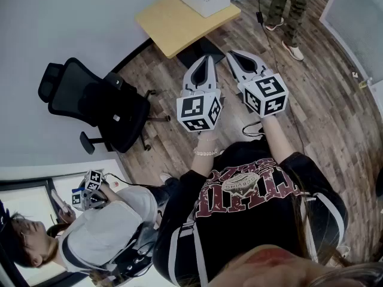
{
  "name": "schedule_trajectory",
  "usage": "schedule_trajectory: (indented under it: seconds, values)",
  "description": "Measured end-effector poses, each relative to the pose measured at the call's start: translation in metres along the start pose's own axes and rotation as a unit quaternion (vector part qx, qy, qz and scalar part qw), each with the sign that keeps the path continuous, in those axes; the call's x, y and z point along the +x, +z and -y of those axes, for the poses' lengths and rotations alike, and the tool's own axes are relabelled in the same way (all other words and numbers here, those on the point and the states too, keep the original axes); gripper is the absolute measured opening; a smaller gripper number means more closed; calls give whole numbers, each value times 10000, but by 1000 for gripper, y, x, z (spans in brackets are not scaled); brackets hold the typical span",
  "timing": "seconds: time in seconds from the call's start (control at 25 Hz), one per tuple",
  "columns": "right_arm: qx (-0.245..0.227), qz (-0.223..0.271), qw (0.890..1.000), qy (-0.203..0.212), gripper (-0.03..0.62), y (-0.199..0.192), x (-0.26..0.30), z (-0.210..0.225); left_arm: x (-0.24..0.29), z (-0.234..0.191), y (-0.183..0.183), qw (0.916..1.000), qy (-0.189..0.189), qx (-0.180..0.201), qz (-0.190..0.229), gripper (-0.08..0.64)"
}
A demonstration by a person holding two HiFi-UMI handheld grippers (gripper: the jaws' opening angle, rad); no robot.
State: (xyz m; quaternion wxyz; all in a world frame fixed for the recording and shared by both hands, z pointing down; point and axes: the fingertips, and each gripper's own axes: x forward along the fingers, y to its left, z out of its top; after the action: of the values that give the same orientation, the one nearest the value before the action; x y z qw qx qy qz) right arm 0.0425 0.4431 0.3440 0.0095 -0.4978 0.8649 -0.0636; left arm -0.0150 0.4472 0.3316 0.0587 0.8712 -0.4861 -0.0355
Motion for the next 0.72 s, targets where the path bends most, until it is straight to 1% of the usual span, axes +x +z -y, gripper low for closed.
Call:
schedule_trajectory:
  seconds: [0.2, 0.44, 0.72]
  values:
    - [-23, 44, 10000, 40, 18, -3, -2, 10, 8, 3, -7, 10000, 21, 17, 1, 48]
    - [-22, 79, 10000, -9, 18, -1, 8, 17, 17, -6, -12, 10000, 60, -9, -60, 47]
    - [47, 31, 9999, -156, 18, -1, 37, 29, 44, -25, -8, 9999, -134, -33, -96, 48]
